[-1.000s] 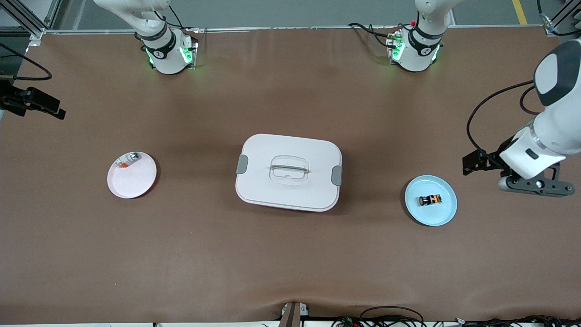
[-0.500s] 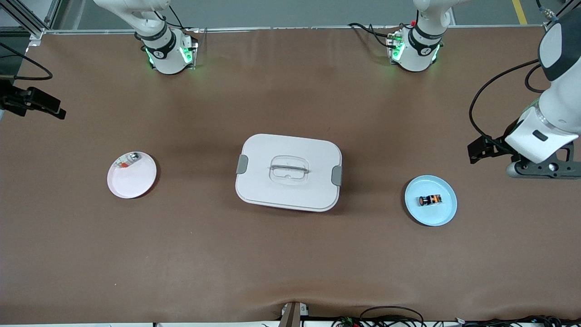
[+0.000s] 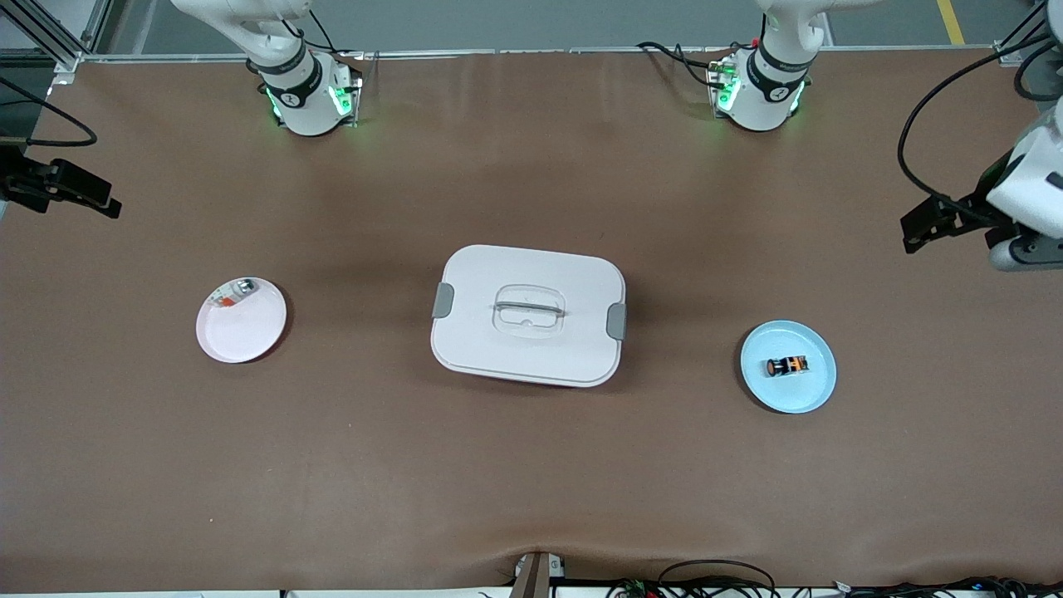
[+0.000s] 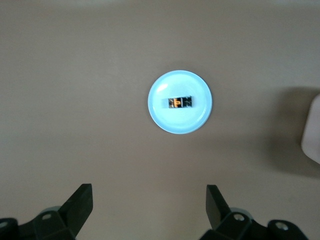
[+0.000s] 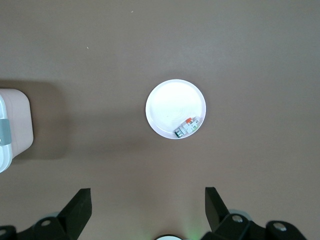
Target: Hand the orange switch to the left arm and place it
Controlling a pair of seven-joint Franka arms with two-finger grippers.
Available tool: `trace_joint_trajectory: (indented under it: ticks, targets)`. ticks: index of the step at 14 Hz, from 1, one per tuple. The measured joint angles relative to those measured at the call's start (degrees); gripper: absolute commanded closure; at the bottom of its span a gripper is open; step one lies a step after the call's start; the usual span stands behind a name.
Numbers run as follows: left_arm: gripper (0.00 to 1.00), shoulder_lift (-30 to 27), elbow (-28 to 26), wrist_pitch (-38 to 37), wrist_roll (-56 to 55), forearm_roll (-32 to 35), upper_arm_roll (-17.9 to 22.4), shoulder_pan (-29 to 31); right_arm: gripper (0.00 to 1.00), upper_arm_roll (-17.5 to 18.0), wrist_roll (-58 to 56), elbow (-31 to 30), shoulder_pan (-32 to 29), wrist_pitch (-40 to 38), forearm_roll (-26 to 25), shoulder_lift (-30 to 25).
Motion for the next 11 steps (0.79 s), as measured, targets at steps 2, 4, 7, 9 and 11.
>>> trace_joint_trajectory:
  ticks: [2,4,7,9,11]
  targets:
    - [0.0,-1.3,-0.2,-1.6,1.6,-1.3,3.6,-2.7,0.0,0.0,0.0,0.0,0.0,0.0,0.0,0.0]
    - [0.0,-2.7,-0.8,-2.6,1.8,-1.5,4.3,-3.6,0.0,0.0,0.0,0.0,0.0,0.0,0.0,0.0]
    - [0.0,-4.6,-1.9,-3.5,1.8,-1.5,4.3,-4.3,0.0,0.0,0.0,0.0,0.0,0.0,0.0,0.0]
    - [0.0,-5.7,-2.6,-3.8,1.8,-1.6,4.2,-4.4,0.0,0.0,0.0,0.0,0.0,0.0,0.0,0.0]
    - [0.0,-6.7,-3.7,-4.0,1.8,-2.5,4.2,-4.5,0.0,0.0,0.0,0.1,0.0,0.0,0.0,0.0]
